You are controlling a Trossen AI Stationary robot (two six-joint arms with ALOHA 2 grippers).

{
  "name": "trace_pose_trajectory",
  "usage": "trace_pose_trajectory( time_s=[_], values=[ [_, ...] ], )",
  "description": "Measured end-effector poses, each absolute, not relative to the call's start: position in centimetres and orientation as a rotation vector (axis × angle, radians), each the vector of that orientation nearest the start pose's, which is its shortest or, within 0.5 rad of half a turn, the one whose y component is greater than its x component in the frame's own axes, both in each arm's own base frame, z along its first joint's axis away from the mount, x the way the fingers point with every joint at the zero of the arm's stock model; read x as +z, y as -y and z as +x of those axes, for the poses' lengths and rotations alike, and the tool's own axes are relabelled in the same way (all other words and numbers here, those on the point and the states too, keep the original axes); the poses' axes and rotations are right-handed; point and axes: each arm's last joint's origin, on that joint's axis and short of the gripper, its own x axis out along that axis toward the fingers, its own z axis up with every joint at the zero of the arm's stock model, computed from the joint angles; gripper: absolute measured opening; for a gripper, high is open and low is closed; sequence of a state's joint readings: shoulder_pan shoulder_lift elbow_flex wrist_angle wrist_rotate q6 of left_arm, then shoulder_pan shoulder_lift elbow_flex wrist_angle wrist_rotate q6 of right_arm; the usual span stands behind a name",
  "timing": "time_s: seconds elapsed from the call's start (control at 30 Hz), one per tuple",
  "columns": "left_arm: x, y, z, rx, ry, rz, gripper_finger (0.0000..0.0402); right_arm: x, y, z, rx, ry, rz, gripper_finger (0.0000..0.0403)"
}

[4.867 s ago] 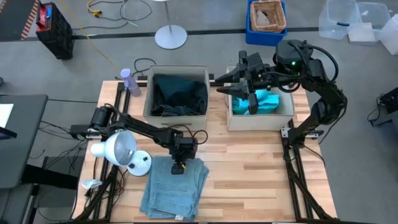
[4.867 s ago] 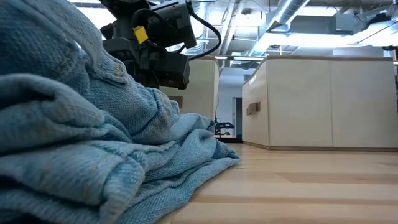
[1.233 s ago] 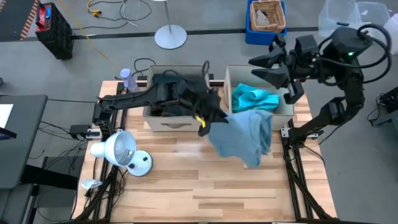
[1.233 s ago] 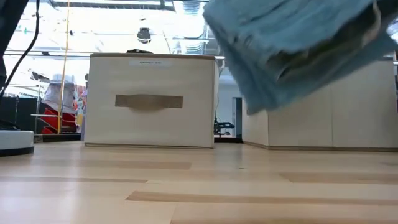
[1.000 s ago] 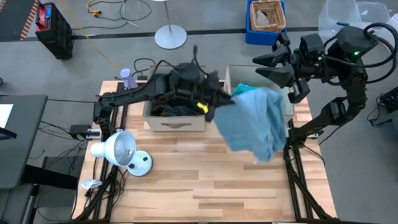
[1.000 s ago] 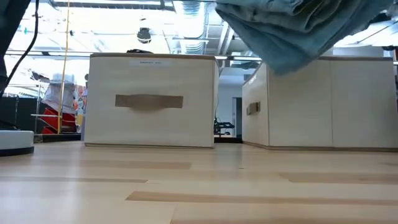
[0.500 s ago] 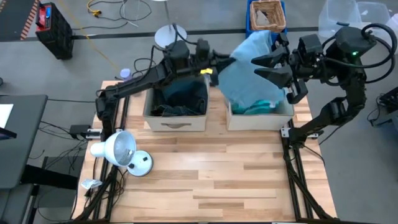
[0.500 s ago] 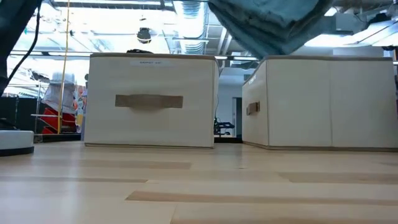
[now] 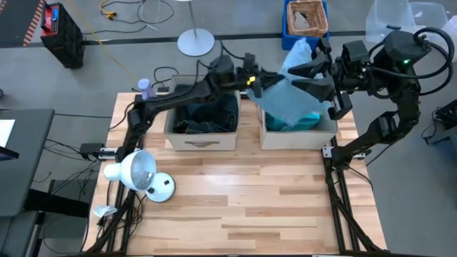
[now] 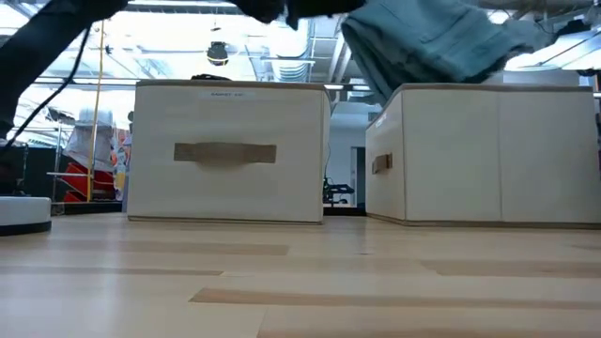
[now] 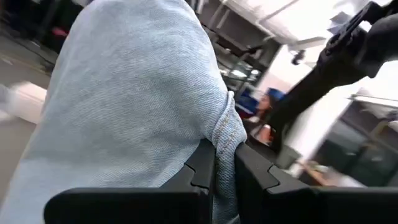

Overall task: Sort clothes
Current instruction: Put the blue jeans into the right laundry organizer, then return to Home Position

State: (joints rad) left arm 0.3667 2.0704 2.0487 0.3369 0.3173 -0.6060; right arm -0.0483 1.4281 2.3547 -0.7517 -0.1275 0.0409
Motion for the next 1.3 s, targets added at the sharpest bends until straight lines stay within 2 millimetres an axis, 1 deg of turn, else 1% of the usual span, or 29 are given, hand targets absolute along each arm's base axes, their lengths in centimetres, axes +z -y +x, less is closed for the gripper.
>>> trace_pose_trajectory(
  time_s=[0.07,0.13,0.23,0.47,0.57,0.63,0.77,0.83,1.0,1.2,1.3],
  values=[
    [41.1,-16.6,46.1,-0.082,0.305,-0.522,0.0026,61.3,0.5,17.7,0.082,0.168,0.026,0.0152],
    [40.7,-16.7,46.7,-0.111,0.274,-0.531,0.0026,61.3,0.5,17.7,0.083,0.164,0.026,0.0152],
    [40.3,-16.9,47.6,-0.108,0.228,-0.543,0.0026,61.2,0.5,17.7,0.082,0.156,0.027,0.0152],
    [38.6,-18.0,50.2,-0.103,0.165,-0.571,0.0026,60.9,0.5,17.8,0.083,0.133,0.032,0.0152],
    [37.8,-18.6,50.5,-0.069,0.171,-0.586,0.0026,60.9,0.5,17.9,0.083,0.132,0.033,0.0152],
    [37.3,-19.1,50.4,-0.039,0.145,-0.613,0.0026,60.9,0.5,17.9,0.083,0.131,0.033,0.0152],
    [36.9,-19.4,50.4,0.019,0.121,-0.606,0.0028,60.8,0.5,17.9,0.082,0.116,0.035,0.0152],
    [37.1,-19.4,50.3,0.019,0.121,-0.603,0.0045,60.7,0.5,17.9,0.082,0.108,0.036,0.0152],
    [37.8,-19.5,50.1,0.033,0.159,-0.596,0.0108,60.7,0.5,17.9,0.082,0.109,0.035,0.0152],
    [38.4,-19.5,50.0,0.012,0.216,-0.628,0.0179,60.7,0.5,17.9,0.082,0.106,0.042,0.0152],
    [39.4,-19.7,49.3,0.011,0.231,-0.622,0.0203,60.4,0.5,17.9,0.082,0.079,0.050,0.0152]
  ],
)
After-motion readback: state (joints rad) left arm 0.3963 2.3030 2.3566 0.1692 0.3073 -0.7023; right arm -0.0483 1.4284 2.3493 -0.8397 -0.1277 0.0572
